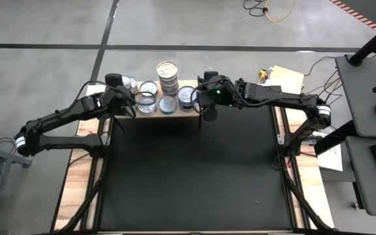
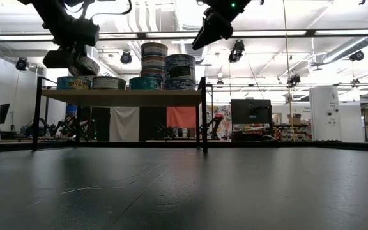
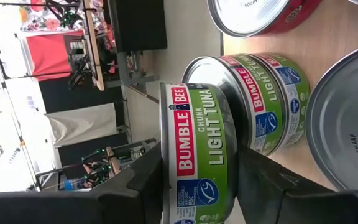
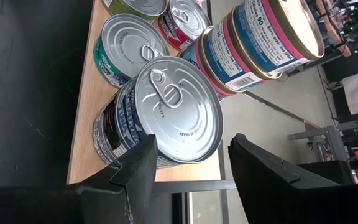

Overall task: Stack canned seafood by type on shelf
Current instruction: Stack the green/white tuna can on top of the other green/white tuna can on the shelf

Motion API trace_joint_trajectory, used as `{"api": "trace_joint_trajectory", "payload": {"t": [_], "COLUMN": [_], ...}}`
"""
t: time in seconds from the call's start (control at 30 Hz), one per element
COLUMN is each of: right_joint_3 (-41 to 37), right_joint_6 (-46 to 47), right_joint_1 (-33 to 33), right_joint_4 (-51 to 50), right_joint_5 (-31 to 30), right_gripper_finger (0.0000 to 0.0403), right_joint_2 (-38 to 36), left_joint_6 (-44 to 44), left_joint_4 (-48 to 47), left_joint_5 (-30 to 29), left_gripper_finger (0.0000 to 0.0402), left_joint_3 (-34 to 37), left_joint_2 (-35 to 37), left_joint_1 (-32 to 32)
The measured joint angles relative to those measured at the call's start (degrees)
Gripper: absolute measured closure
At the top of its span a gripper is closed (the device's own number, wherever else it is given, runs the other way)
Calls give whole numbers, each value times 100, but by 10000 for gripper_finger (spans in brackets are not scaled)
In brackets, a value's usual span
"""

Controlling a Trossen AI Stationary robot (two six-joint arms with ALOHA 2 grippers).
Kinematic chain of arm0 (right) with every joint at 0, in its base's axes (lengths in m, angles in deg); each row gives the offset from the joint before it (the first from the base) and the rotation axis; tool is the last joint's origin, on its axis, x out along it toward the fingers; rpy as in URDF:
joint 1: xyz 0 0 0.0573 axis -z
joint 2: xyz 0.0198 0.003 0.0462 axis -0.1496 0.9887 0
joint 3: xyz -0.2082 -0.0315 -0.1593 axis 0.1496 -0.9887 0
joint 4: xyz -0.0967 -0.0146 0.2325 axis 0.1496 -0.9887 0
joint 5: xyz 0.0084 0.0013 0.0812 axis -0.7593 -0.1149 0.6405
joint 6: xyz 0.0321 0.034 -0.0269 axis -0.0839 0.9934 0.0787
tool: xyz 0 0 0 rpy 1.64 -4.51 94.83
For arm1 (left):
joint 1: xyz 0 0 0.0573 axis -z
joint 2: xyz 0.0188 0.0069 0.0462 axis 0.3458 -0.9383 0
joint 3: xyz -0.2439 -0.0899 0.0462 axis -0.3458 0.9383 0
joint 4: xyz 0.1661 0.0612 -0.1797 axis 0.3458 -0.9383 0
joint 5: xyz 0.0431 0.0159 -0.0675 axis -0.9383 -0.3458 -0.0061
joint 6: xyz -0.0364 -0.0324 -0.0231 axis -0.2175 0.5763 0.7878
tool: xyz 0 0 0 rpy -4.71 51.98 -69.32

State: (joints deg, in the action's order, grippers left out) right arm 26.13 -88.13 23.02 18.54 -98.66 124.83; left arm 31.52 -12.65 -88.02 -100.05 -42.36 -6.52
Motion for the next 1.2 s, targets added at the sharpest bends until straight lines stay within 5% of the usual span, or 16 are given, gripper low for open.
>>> {"api": "trace_joint_trajectory", "payload": {"t": [1.2], "right_joint_3": [-2], "right_joint_6": [203], "right_joint_1": [0], "right_joint_4": [-84], "right_joint_5": [2], "right_gripper_finger": [232], "right_joint_2": [2], "left_joint_6": [421], "left_joint_4": [27], "left_joint_5": [4], "left_gripper_finger": [251], "left_joint_3": [9], "left_joint_2": [0], "left_joint_1": [1]}}
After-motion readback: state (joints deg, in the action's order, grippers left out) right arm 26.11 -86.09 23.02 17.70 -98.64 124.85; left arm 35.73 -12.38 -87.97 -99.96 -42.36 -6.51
